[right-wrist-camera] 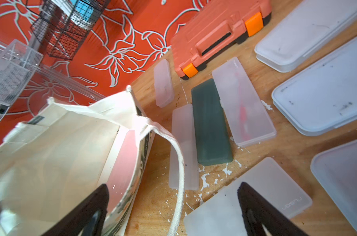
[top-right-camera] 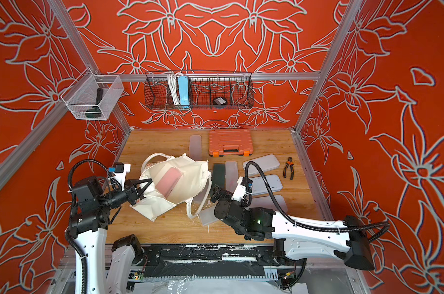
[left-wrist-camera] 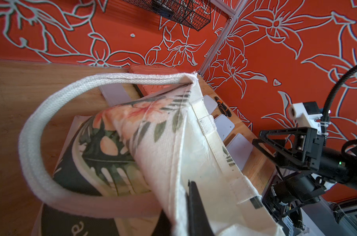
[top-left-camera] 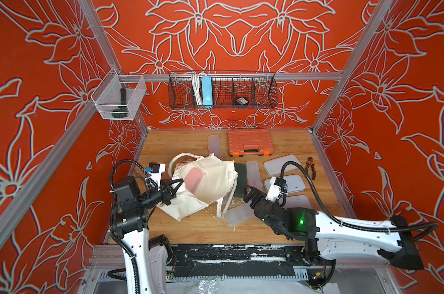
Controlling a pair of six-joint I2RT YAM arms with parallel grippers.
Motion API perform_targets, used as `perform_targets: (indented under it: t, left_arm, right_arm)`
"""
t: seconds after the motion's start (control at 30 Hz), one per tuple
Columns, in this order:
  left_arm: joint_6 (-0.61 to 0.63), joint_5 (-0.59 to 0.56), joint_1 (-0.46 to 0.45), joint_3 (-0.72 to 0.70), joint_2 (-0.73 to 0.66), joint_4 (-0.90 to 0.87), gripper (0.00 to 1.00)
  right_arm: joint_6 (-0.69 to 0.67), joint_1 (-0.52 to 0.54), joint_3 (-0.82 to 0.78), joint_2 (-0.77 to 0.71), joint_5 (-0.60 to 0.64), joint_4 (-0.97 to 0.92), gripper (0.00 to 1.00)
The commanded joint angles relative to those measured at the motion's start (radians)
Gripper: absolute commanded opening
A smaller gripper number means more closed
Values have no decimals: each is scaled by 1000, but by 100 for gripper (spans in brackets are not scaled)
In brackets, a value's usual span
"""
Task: Take out the pencil case from the canvas bag
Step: Place the pencil case at the center of the board, then pick up the pencil case from the canvas bag.
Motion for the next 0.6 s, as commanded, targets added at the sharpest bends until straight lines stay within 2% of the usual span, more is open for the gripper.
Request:
perform_targets:
  t: [0.0, 0.2, 0.3, 0.47, 0.57]
  left_arm:
    - [106, 104, 3, 10, -13, 8, 0]
    - [114, 141, 4, 5, -3, 34, 0]
    - [157, 163, 3, 12, 5, 12, 0]
    - [227, 171, 1, 21, 10, -12, 0]
    - [313, 179, -1, 46, 37, -84, 0]
  right_arm:
    - [-239, -4, 12, -28, 2, 107, 98]
    - [-474, -9, 22, -23, -134, 269, 98]
    - [-566, -12, 50, 5, -216, 306, 98]
    - [-675, -13, 120, 68, -334, 309, 98]
    - [-704, -15, 148, 101, -373, 306, 98]
